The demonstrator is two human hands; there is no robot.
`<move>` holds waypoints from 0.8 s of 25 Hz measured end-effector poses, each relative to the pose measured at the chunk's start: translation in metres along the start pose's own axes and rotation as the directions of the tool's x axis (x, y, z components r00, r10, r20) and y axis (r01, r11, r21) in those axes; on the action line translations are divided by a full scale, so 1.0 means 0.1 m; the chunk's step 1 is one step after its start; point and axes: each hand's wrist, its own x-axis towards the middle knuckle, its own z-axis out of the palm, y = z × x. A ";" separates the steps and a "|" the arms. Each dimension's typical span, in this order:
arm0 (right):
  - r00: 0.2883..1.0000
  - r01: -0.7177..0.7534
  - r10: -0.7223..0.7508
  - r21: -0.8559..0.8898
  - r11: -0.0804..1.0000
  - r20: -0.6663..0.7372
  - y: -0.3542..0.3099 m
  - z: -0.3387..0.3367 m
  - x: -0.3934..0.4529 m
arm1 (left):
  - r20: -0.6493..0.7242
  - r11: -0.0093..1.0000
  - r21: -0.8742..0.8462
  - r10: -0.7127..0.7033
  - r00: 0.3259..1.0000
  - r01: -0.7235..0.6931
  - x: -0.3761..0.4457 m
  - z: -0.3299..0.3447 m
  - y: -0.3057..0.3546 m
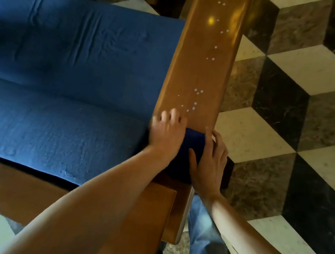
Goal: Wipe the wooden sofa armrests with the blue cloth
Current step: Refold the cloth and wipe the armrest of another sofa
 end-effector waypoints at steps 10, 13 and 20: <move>0.943 -0.333 0.220 0.651 0.683 0.252 0.35 0.14 1.15 | -0.002 0.527 0.194 0.844 0.537 -0.827 0.23 0.76 -0.03; 0.988 -0.156 0.123 0.491 0.857 0.099 0.46 0.29 1.31 | 0.040 0.255 0.158 0.964 0.264 -0.954 0.21 0.81 -0.02; 1.000 0.002 -0.010 0.473 0.881 0.016 0.49 0.35 1.42 | -0.020 0.524 0.168 0.849 0.529 -0.835 0.55 0.65 -0.07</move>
